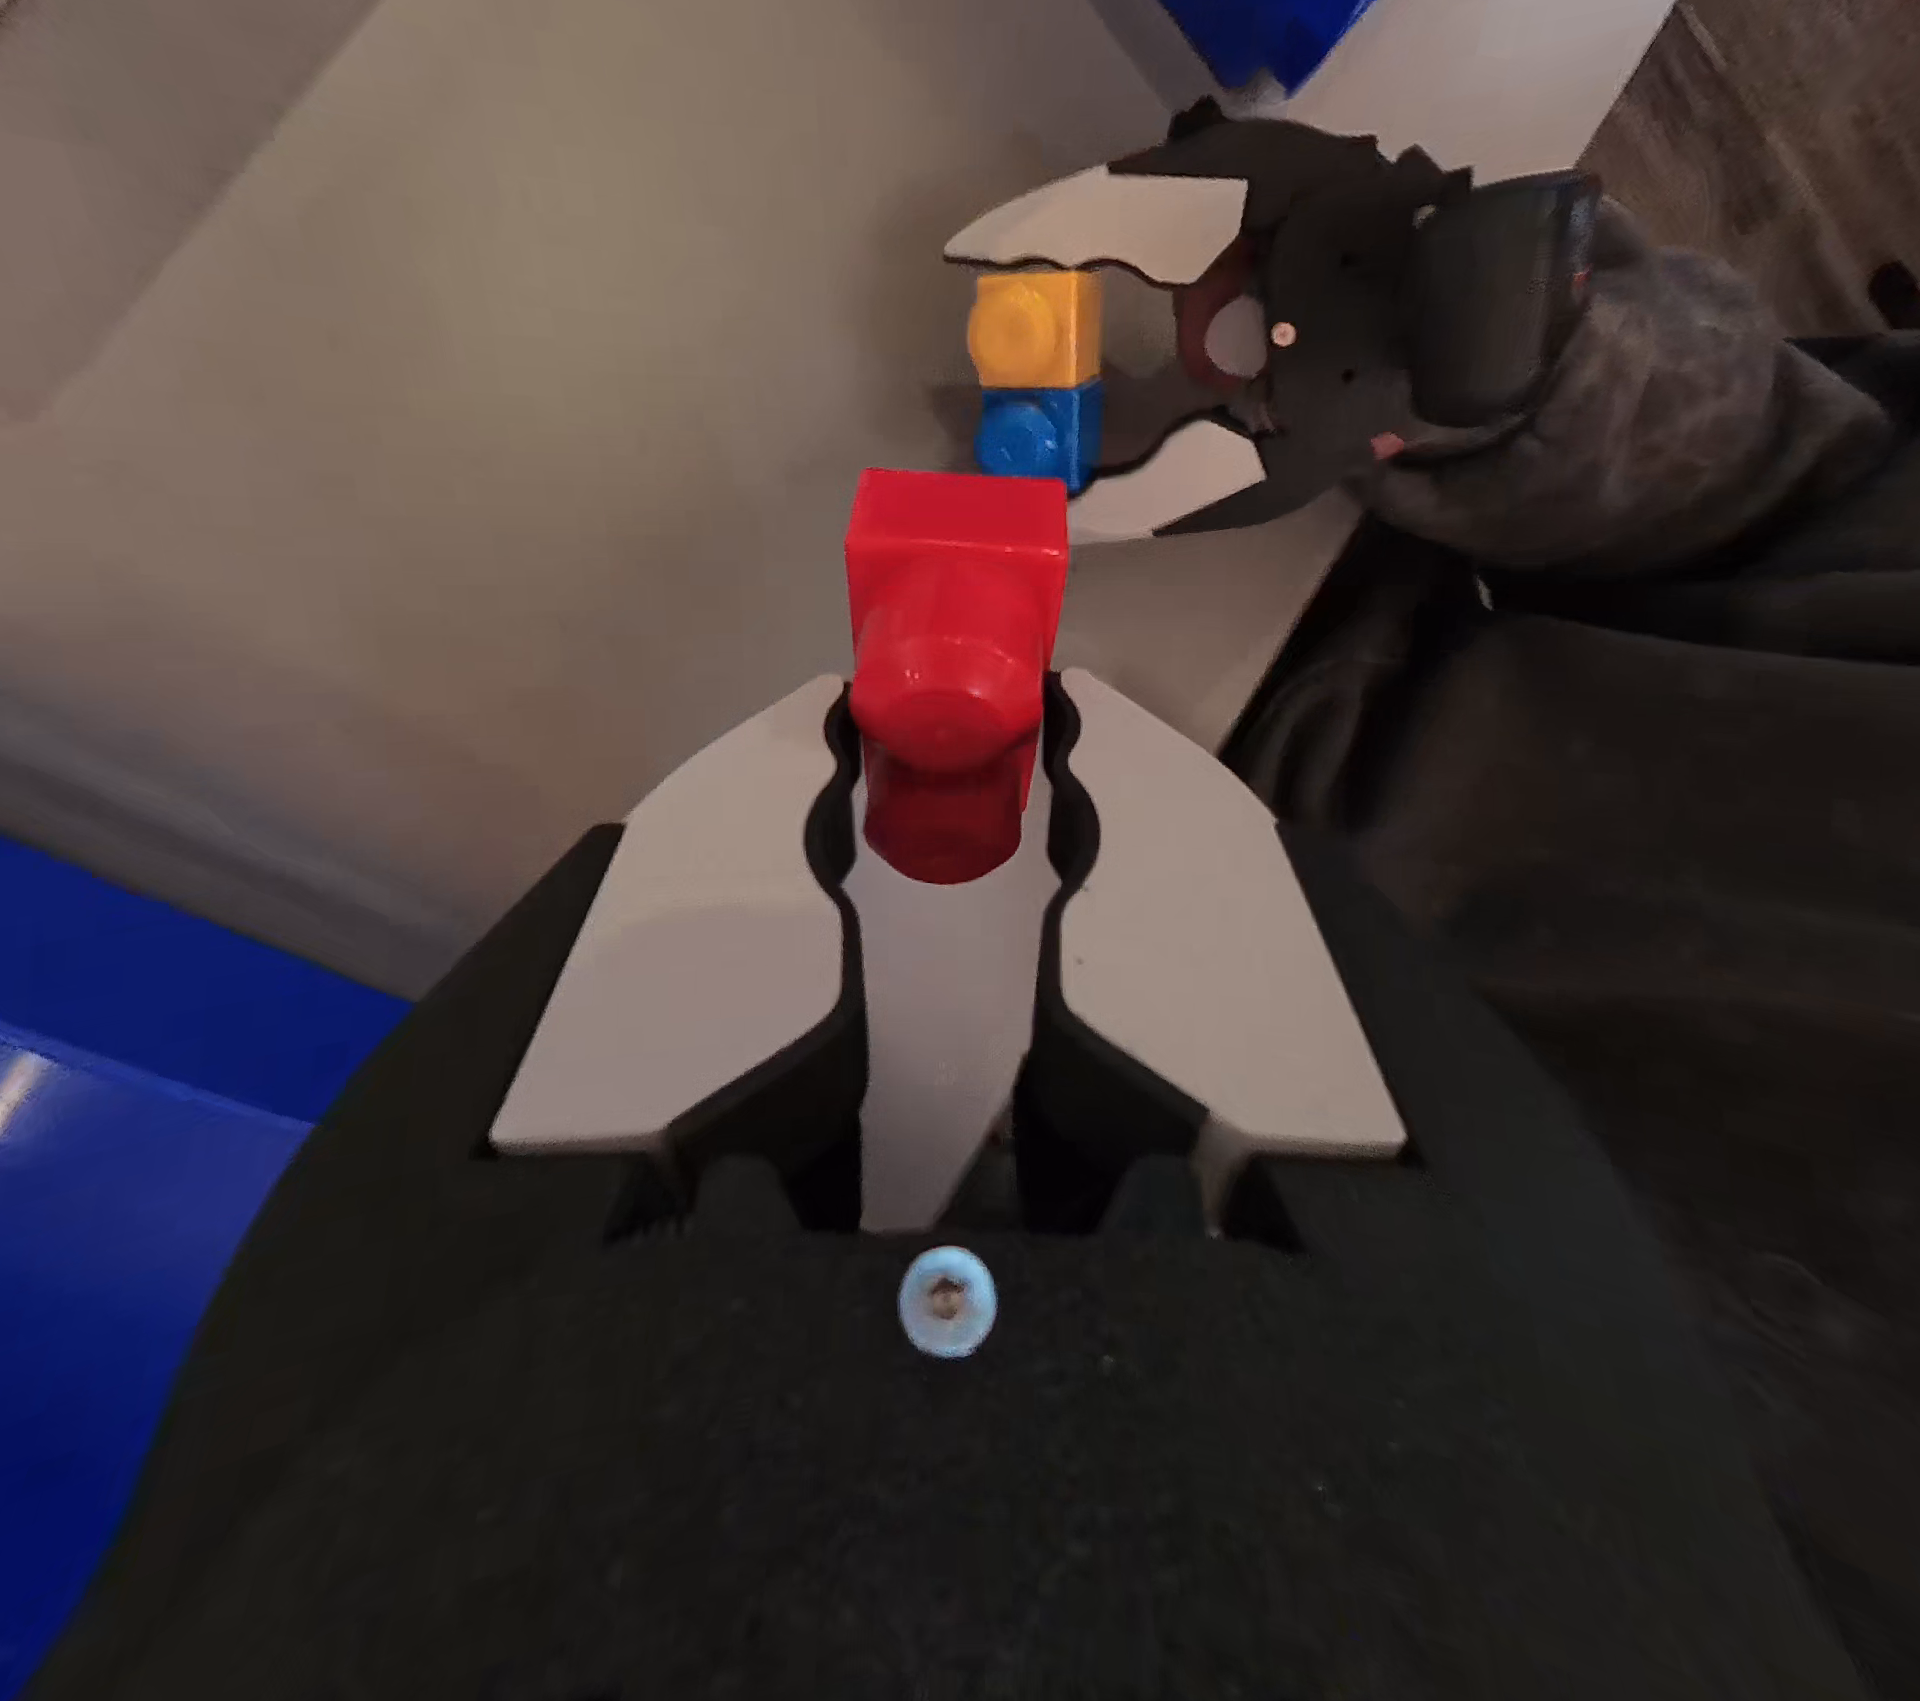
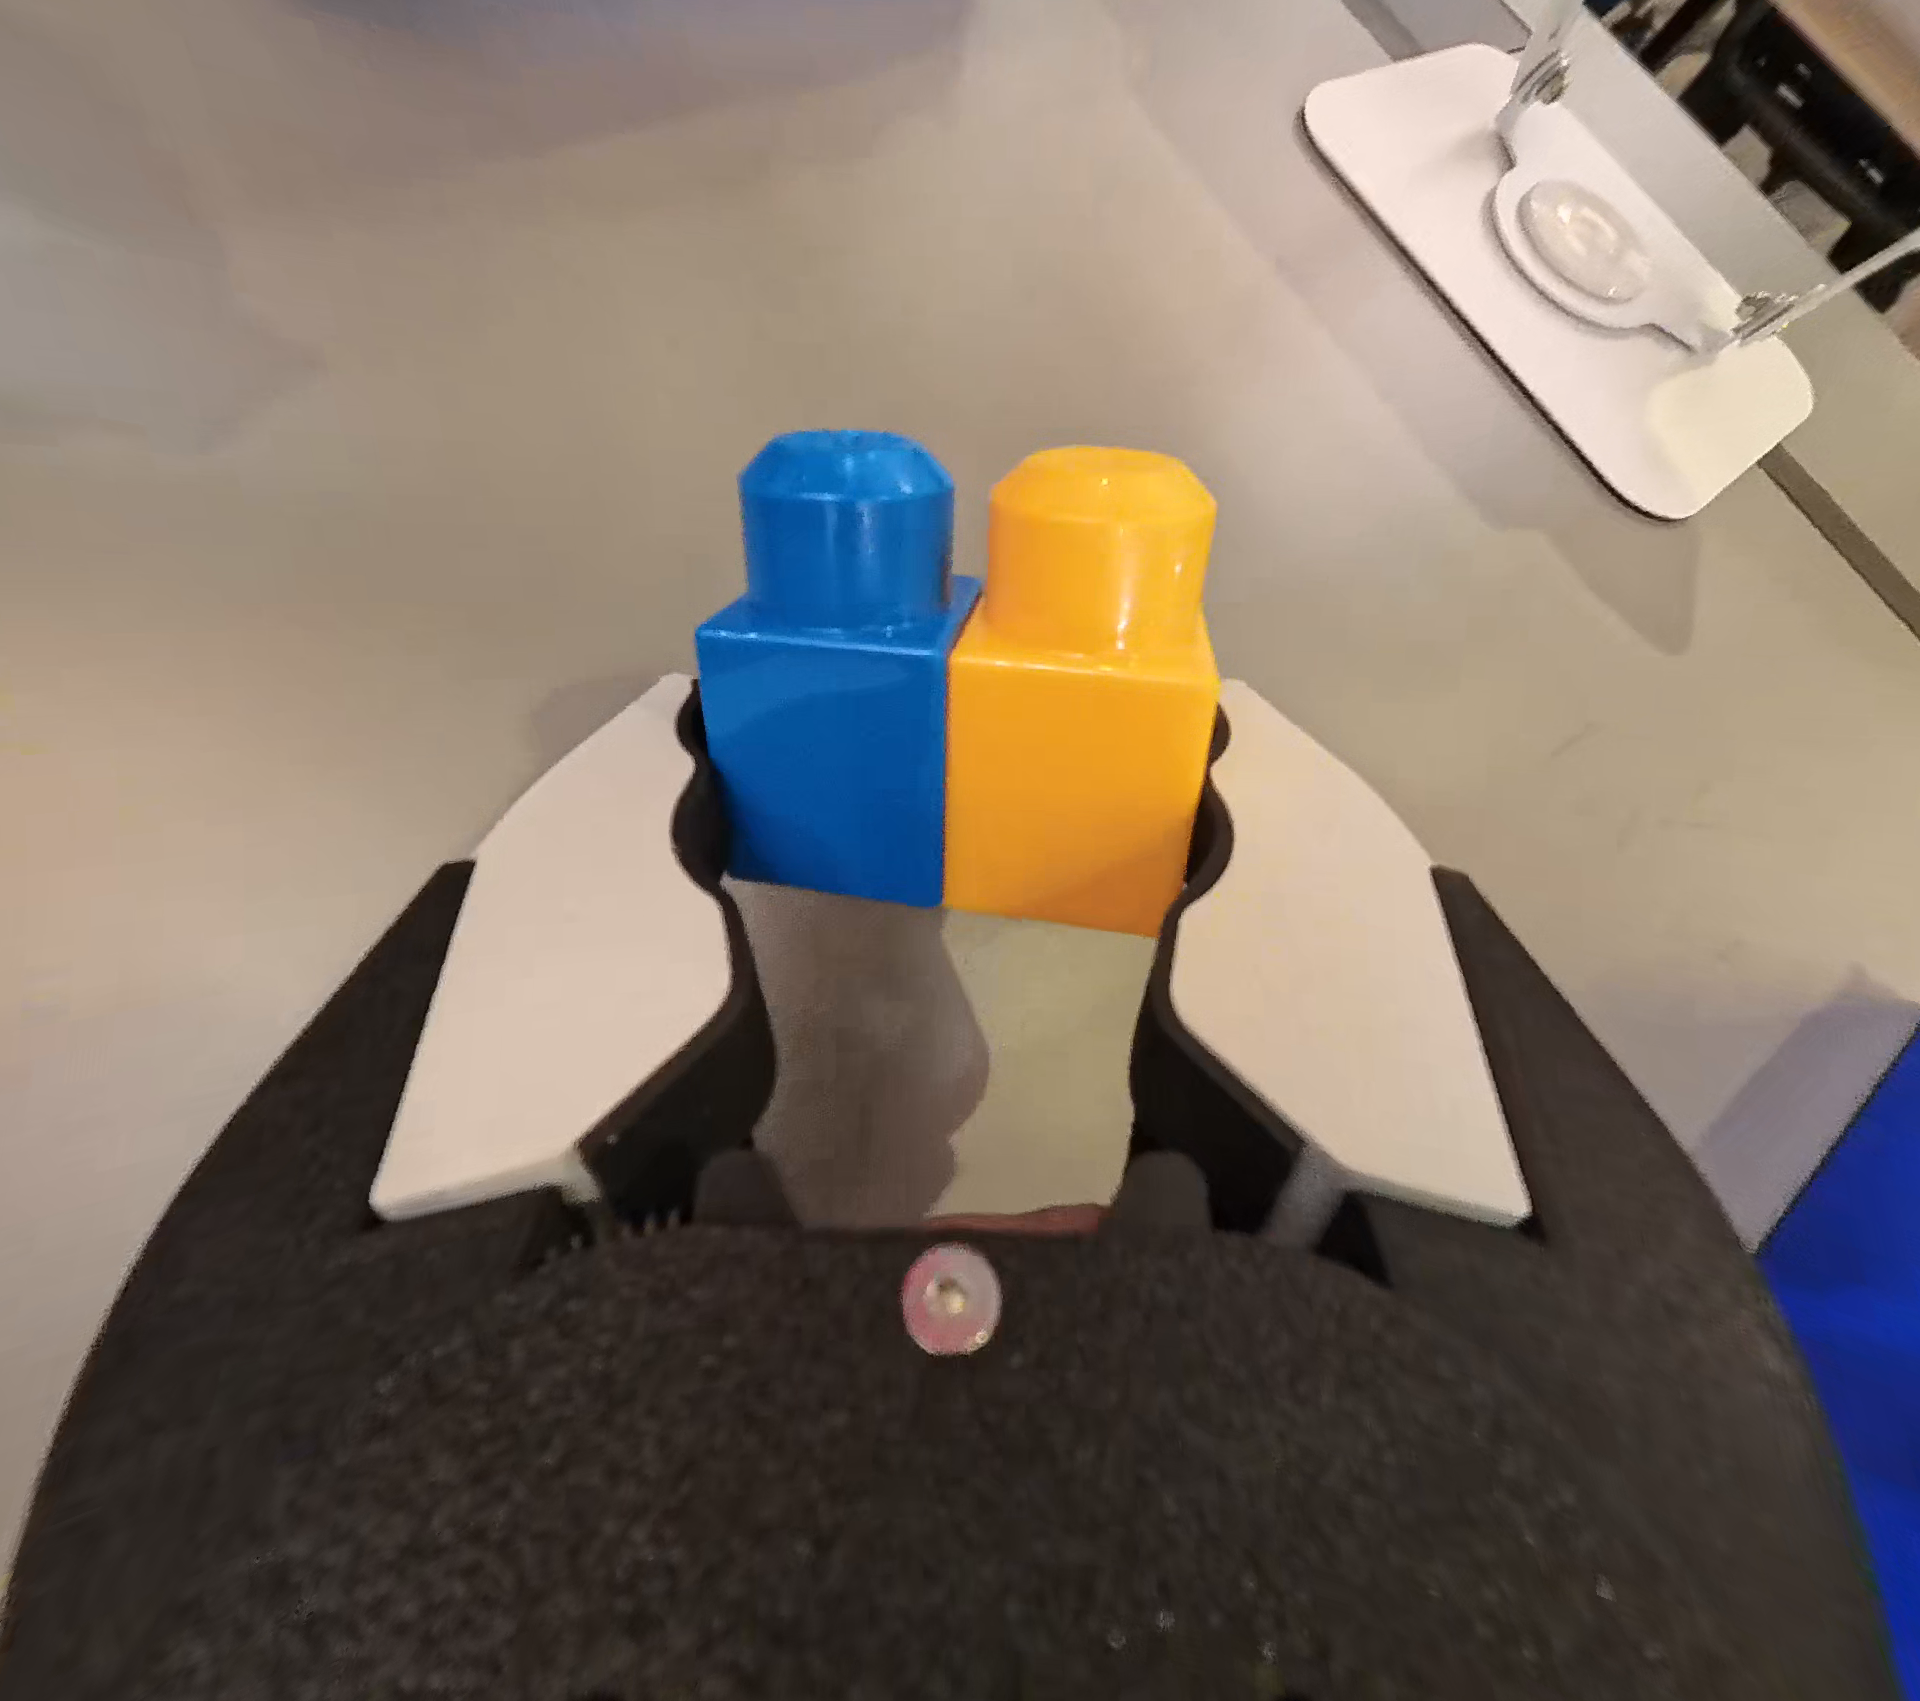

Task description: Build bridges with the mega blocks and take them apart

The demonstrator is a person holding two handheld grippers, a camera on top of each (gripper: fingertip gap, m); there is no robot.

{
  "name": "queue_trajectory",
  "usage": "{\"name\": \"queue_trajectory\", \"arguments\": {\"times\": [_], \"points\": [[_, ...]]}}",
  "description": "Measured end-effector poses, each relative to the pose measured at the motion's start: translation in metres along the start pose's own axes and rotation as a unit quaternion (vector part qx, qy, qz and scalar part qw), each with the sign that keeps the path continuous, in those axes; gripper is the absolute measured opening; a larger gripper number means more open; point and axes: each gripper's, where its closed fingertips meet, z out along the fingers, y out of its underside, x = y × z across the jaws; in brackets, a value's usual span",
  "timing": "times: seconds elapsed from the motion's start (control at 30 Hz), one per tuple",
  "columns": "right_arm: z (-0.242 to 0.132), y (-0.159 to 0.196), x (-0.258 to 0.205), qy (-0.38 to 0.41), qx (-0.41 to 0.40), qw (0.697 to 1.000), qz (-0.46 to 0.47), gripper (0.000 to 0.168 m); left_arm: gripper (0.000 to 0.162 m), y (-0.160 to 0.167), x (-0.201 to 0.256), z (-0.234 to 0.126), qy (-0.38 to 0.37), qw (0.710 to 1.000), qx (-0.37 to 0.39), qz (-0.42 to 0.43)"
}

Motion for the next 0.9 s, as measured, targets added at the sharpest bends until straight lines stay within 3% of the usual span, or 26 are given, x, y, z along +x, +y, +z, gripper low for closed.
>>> {"name": "queue_trajectory", "arguments": {"times": [0.13,0.3,0.4,0.5,0.6,0.7,0.77,0.9], "points": [[-0.032,-0.025,0.013,0.012,0.037,0.999,0.017,0.087,0.033,0.0,0.025,0.024,-0.024,0.985,0.169,0.035],[-0.109,-0.043,0.07,0.102,0.076,0.991,0.029,0.087,0.033,0.019,0.065,0.065,-0.007,0.934,0.356,0.02],[-0.169,-0.021,0.132,0.173,0.073,0.979,0.079,0.087,0.033,0.038,0.077,0.083,0.023,0.926,0.376,-0.002],[-0.206,0.039,0.192,0.222,0.018,0.957,0.184,0.087,0.033,0.047,0.084,0.088,0.029,0.924,0.379,0.041],[-0.202,0.11,0.214,0.225,-0.085,0.932,0.27,0.087,0.033,0.05,0.076,0.098,-0.002,0.933,0.355,0.063],[-0.177,0.149,0.201,0.172,-0.175,0.926,0.289,0.087,0.033,0.049,0.075,0.102,-0.005,0.932,0.357,0.065],[-0.164,0.164,0.191,0.143,-0.215,0.919,0.299,0.085,0.033,0.052,0.078,0.107,0.015,0.938,0.342,0.06],[-0.149,0.167,0.18,0.113,-0.235,0.916,0.304,0.064,0.033,0.054,0.072,0.112,0.003,0.941,0.332,0.059]]}}
